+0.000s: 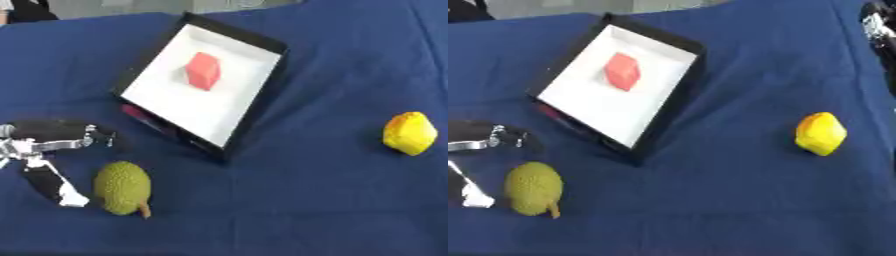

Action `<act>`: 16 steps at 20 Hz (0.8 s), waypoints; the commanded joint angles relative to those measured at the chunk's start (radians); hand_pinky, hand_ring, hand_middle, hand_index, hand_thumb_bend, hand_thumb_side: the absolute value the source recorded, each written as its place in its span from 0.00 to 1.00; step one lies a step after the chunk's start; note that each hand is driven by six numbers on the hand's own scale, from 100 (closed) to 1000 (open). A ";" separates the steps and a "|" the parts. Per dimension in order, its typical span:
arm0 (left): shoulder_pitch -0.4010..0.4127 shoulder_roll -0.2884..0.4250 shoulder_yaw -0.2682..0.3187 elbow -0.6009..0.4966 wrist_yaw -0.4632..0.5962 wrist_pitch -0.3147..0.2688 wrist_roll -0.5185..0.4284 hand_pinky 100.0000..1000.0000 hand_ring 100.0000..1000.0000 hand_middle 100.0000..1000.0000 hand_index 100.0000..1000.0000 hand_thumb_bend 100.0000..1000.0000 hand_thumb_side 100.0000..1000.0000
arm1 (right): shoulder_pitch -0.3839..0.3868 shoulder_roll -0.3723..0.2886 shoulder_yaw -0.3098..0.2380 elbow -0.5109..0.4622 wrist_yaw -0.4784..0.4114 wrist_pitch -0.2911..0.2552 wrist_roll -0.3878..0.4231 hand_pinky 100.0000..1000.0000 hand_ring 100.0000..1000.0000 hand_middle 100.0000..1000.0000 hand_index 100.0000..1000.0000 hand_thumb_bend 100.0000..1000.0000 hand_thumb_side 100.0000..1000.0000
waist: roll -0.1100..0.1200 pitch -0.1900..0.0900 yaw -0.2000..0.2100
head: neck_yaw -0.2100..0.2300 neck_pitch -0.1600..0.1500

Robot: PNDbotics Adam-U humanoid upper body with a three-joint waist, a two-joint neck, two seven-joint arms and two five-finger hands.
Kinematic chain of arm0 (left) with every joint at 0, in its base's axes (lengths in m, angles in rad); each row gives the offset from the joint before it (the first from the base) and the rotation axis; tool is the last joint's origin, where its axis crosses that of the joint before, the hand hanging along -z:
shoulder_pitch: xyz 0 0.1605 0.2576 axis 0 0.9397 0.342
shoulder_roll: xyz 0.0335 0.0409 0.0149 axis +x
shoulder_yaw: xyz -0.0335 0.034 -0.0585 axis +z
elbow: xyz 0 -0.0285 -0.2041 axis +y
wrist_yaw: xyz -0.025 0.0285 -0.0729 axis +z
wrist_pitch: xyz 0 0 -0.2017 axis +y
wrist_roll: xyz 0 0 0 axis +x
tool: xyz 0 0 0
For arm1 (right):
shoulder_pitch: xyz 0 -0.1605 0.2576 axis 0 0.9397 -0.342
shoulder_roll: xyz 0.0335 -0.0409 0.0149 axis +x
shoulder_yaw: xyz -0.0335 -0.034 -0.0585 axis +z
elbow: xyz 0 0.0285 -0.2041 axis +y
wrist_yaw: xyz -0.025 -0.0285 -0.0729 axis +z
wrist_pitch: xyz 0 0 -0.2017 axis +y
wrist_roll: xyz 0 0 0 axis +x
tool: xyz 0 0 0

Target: Pick up objects on the table and place them in the box.

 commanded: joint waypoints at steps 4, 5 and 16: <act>-0.019 -0.010 -0.006 0.020 -0.044 -0.109 -0.118 0.88 0.82 0.82 0.89 0.38 0.24 | -0.018 -0.031 -0.003 -0.011 -0.006 -0.008 0.001 1.00 1.00 1.00 0.95 0.00 0.41 | -0.021 0.002 -0.002 | 0.008 -0.001; -0.019 -0.014 -0.009 0.021 -0.050 -0.110 -0.118 0.88 0.82 0.81 0.88 0.38 0.24 | -0.018 -0.032 -0.004 -0.011 -0.006 -0.008 0.001 1.00 1.00 1.00 0.95 0.00 0.41 | -0.021 0.003 -0.003 | 0.008 -0.001; 0.005 -0.008 0.011 -0.074 -0.058 -0.118 0.018 0.78 0.71 0.71 0.77 0.37 0.00 | -0.020 -0.033 -0.005 -0.008 -0.004 -0.009 -0.002 1.00 1.00 1.00 0.95 0.00 0.41 | -0.023 0.006 0.002 | 0.003 -0.001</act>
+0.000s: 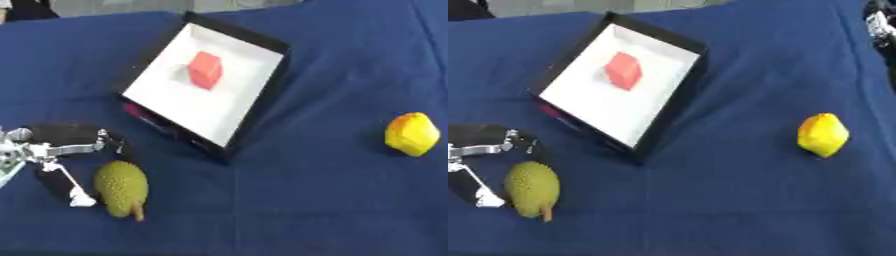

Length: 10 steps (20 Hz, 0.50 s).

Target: Pick up objects on the table and place them in the box.

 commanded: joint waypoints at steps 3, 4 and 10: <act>0.027 0.035 0.036 -0.087 -0.014 -0.063 0.047 0.73 0.67 0.66 0.76 0.38 0.00 | -0.017 -0.034 -0.007 -0.008 -0.004 -0.003 -0.002 1.00 1.00 1.00 0.96 0.00 0.41 | -0.019 0.005 0.003 | -0.003 -0.001; 0.033 0.037 0.038 -0.099 -0.022 -0.060 0.068 0.71 0.66 0.65 0.75 0.39 0.00 | -0.017 -0.034 -0.007 -0.007 -0.005 -0.003 -0.003 1.00 1.00 1.00 0.96 0.00 0.41 | -0.019 0.005 0.003 | -0.004 -0.001; 0.048 0.033 0.053 -0.131 -0.089 -0.060 0.188 0.54 0.49 0.49 0.60 0.41 0.00 | -0.016 -0.034 -0.010 -0.006 -0.008 -0.002 -0.012 1.00 1.00 1.00 0.95 0.00 0.41 | -0.020 0.004 0.004 | -0.006 -0.001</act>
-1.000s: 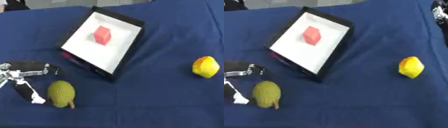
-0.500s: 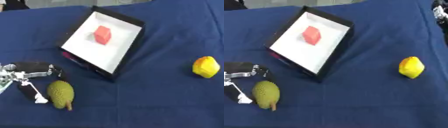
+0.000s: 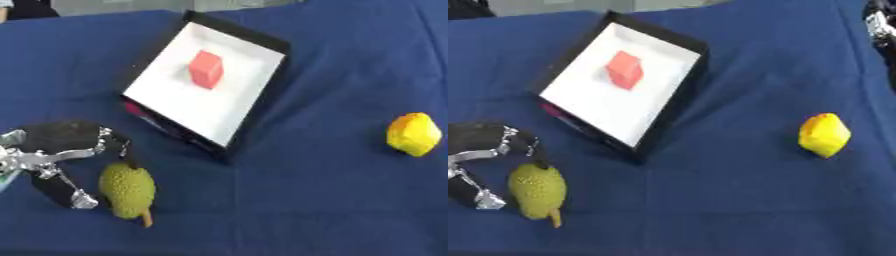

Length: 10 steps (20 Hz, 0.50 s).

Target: Pick up objects on the table and place them in the box.

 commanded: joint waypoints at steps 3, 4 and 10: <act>-0.005 0.031 0.032 -0.032 -0.071 -0.022 0.114 0.45 0.41 0.40 0.42 0.52 0.00 | -0.016 -0.035 -0.011 -0.010 -0.010 0.001 -0.013 1.00 1.00 1.00 0.96 0.00 0.41 | -0.017 0.001 0.002 | -0.002 -0.001; -0.004 0.030 0.030 -0.027 -0.086 -0.029 0.124 0.43 0.40 0.38 0.37 0.52 0.00 | -0.016 -0.035 -0.011 -0.010 -0.011 0.001 -0.013 1.00 1.00 1.00 0.96 0.00 0.41 | -0.017 0.001 0.002 | -0.002 -0.001; -0.002 0.019 0.020 0.004 -0.109 -0.060 0.112 0.38 0.35 0.33 0.24 0.51 0.00 | -0.016 -0.035 -0.010 -0.009 -0.016 0.002 -0.017 1.00 1.00 1.00 0.96 0.00 0.41 | -0.018 0.001 0.002 | -0.001 -0.001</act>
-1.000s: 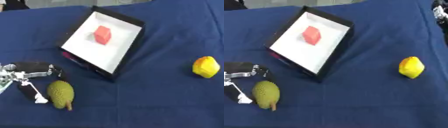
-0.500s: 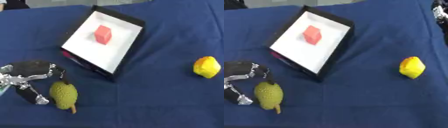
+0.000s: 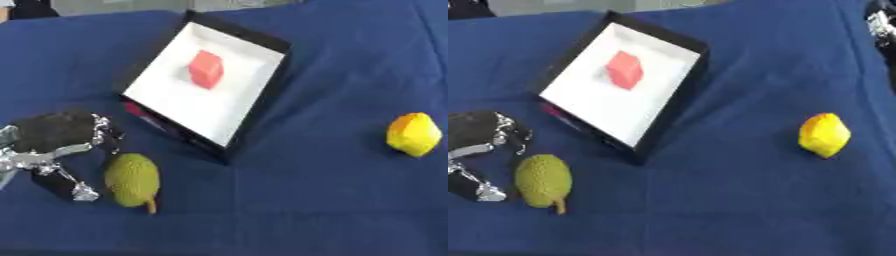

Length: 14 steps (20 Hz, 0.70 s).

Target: Pick up objects on the table and place them in the box.

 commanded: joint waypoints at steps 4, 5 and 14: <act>-0.006 0.008 0.005 0.017 0.006 -0.016 -0.040 0.36 0.33 0.30 0.23 0.49 0.00 | -0.016 -0.036 -0.007 -0.011 -0.008 -0.001 -0.006 1.00 1.00 1.00 0.95 0.00 0.41 | -0.019 0.003 0.001 | -0.001 -0.001; -0.006 0.006 0.007 0.019 0.010 -0.017 -0.047 0.36 0.33 0.30 0.23 0.49 0.00 | -0.016 -0.037 -0.007 -0.011 -0.008 -0.001 -0.005 1.00 1.00 1.00 0.95 0.00 0.41 | -0.019 0.003 0.001 | -0.001 -0.001; 0.012 0.040 0.017 -0.027 0.030 -0.151 -0.243 0.79 0.71 0.67 0.74 0.00 0.52 | -0.016 -0.040 -0.005 -0.010 -0.006 -0.001 0.000 1.00 1.00 1.00 0.95 0.00 0.41 | -0.015 0.003 0.002 | -0.006 -0.001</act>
